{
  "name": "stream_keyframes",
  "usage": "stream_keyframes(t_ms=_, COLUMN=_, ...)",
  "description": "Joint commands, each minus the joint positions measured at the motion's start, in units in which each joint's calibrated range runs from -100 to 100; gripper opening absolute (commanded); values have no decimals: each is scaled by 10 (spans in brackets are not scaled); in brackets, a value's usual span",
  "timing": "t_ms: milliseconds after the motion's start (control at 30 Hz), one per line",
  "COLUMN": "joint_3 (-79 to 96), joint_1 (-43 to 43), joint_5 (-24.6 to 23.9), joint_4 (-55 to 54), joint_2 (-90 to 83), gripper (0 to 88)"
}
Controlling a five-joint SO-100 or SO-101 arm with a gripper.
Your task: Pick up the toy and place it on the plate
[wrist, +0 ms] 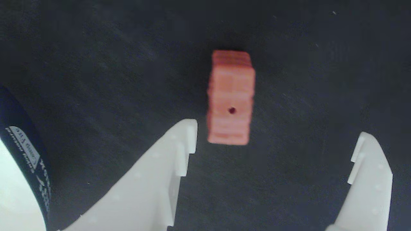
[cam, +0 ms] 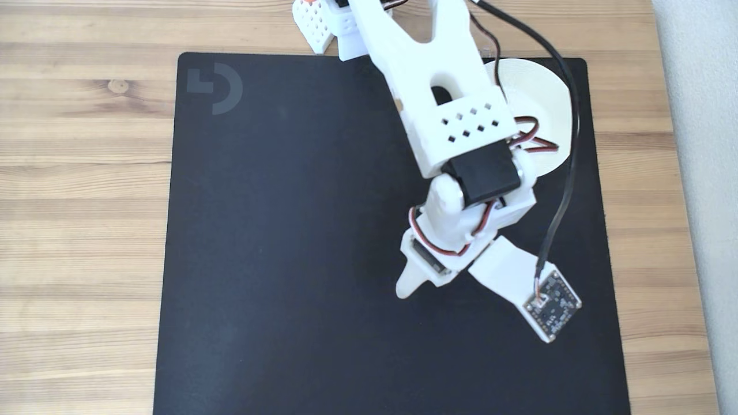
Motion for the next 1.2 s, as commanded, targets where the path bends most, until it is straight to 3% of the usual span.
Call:
stream_keyframes(t_ms=0, joint_3=-20, joint_1=-8, joint_5=-14, joint_4=-8, joint_2=-3, gripper=339)
stream_keyframes(t_ms=800, joint_3=-17, joint_1=-12, joint_5=-16, joint_4=-51, joint_2=37, gripper=339)
stream_keyframes(t_ms=1167, joint_3=-72, joint_1=-9, joint_5=-16, joint_4=-51, joint_2=142, gripper=338)
